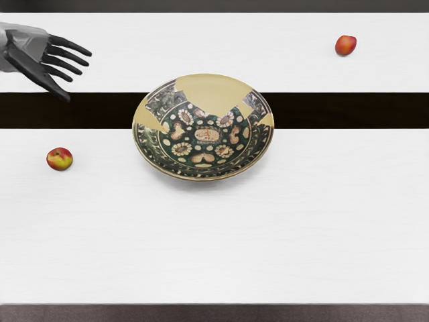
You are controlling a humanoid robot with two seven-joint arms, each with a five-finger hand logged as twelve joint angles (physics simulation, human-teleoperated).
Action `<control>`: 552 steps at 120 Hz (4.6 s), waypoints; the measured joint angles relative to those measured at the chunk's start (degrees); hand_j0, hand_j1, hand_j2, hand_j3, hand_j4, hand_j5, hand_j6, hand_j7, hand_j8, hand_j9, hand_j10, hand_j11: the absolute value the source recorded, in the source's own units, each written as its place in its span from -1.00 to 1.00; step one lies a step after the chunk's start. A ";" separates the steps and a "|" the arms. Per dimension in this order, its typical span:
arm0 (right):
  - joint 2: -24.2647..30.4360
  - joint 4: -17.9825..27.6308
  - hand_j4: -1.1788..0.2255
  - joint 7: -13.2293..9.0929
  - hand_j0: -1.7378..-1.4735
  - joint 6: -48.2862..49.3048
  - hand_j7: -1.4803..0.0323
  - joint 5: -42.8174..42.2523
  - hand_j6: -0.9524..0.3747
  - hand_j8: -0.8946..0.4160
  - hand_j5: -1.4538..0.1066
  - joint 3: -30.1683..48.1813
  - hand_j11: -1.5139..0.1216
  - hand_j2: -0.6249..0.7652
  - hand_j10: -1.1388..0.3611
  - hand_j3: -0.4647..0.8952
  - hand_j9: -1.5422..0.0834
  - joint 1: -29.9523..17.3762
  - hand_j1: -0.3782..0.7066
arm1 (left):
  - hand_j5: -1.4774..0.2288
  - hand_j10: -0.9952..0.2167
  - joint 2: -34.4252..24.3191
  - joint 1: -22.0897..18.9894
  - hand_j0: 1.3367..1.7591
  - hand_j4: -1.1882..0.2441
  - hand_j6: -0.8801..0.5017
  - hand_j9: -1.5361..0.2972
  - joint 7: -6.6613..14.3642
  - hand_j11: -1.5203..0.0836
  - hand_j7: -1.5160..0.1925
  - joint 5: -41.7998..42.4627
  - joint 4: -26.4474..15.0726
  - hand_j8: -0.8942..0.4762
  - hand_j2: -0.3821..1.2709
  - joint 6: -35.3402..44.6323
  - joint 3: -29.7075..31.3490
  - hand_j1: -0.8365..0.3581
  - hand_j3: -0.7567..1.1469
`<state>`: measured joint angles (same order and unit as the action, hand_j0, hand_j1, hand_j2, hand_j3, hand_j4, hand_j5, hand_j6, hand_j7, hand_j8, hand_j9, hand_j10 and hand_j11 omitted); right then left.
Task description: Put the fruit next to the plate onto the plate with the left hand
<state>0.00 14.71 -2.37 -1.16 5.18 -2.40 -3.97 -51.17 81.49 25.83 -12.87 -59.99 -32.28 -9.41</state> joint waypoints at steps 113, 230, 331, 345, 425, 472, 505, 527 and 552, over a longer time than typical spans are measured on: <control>0.00 -0.03 0.63 0.17 -0.40 -0.09 0.90 0.09 0.39 0.32 0.81 0.20 0.80 -0.11 0.48 -0.32 0.85 -0.07 -0.88 | 0.29 0.16 10.03 -0.64 0.52 0.25 -0.15 0.26 -2.95 0.42 0.33 -28.90 -17.08 -0.12 -0.46 48.57 34.57 0.41 -0.20; 0.00 -0.03 0.63 0.17 -0.40 -0.08 0.90 0.09 0.39 0.32 0.81 0.20 0.80 -0.11 0.48 -0.32 0.85 -0.07 -0.88 | 0.20 0.06 9.77 -4.41 0.52 0.17 -0.24 0.18 -3.89 0.33 0.24 -29.28 -16.01 -0.21 -0.45 51.62 37.19 0.29 -0.20; 0.00 -0.03 0.63 0.17 -0.40 -0.10 0.90 0.09 0.39 0.32 0.81 0.20 0.80 -0.11 0.48 -0.32 0.85 -0.07 -0.88 | -0.21 -0.38 10.21 -4.94 0.50 -0.22 -0.41 -0.23 -3.91 -0.14 -0.19 -29.72 -16.33 -0.32 -0.34 51.24 38.68 -0.09 -0.20; 0.00 -0.03 0.63 0.17 -0.40 -0.10 0.90 0.09 0.39 0.32 0.81 0.20 0.80 -0.11 0.48 -0.32 0.85 -0.07 -0.88 | -0.33 -0.45 9.86 -4.57 0.49 -0.31 -0.40 -0.33 -3.86 -0.25 -0.29 -29.63 -16.70 -0.32 -0.20 51.10 38.80 -0.10 -0.20; 0.00 -0.03 0.63 0.17 -0.40 -0.09 0.90 0.09 0.39 0.32 0.81 0.20 0.80 -0.11 0.48 -0.32 0.85 -0.07 -0.88 | -0.58 -0.35 17.71 10.95 0.50 -0.35 -0.31 -0.45 -3.86 -0.40 -0.48 -26.75 -18.11 -0.23 -0.04 50.08 41.32 -0.15 -0.20; 0.00 -0.03 0.63 0.17 -0.40 -0.12 0.90 0.09 0.39 0.32 0.81 0.20 0.80 -0.11 0.48 -0.32 0.85 -0.07 -0.88 | -0.58 -0.43 28.67 16.62 0.50 -0.35 -0.37 -0.45 -3.57 -0.40 -0.45 -23.84 -17.41 -0.29 -0.14 50.17 42.90 -0.05 -0.20; 0.00 -0.03 0.63 0.17 -0.40 -0.09 0.90 0.09 0.39 0.32 0.81 0.20 0.80 -0.11 0.48 -0.32 0.85 -0.07 -0.88 | -0.57 -0.45 35.08 18.18 0.50 -0.35 -0.35 -0.45 -3.61 -0.40 -0.44 -20.24 -17.33 -0.30 0.03 50.14 42.93 -0.15 -0.20; 0.00 -0.03 0.63 0.17 -0.40 -0.09 0.90 0.09 0.39 0.32 0.81 0.20 0.80 -0.11 0.48 -0.32 0.85 -0.07 -0.88 | -0.54 -0.52 35.70 16.16 0.50 -0.37 -0.42 -0.44 -3.66 -0.39 -0.42 -18.97 -17.02 -0.35 -0.01 49.35 42.77 -0.08 -0.20; 0.00 -0.03 0.63 0.17 -0.40 -0.10 0.90 0.09 0.39 0.32 0.81 0.20 0.80 -0.11 0.48 -0.32 0.85 -0.07 -0.88 | -0.47 -0.56 35.70 14.84 0.51 -0.34 -0.45 -0.39 -3.87 -0.33 -0.36 -17.08 -16.93 -0.39 -0.06 46.35 42.67 -0.02 -0.20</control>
<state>0.00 14.68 -2.20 -1.26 5.27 -2.20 -4.04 -15.47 96.33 21.96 -29.95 -76.91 14.07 33.26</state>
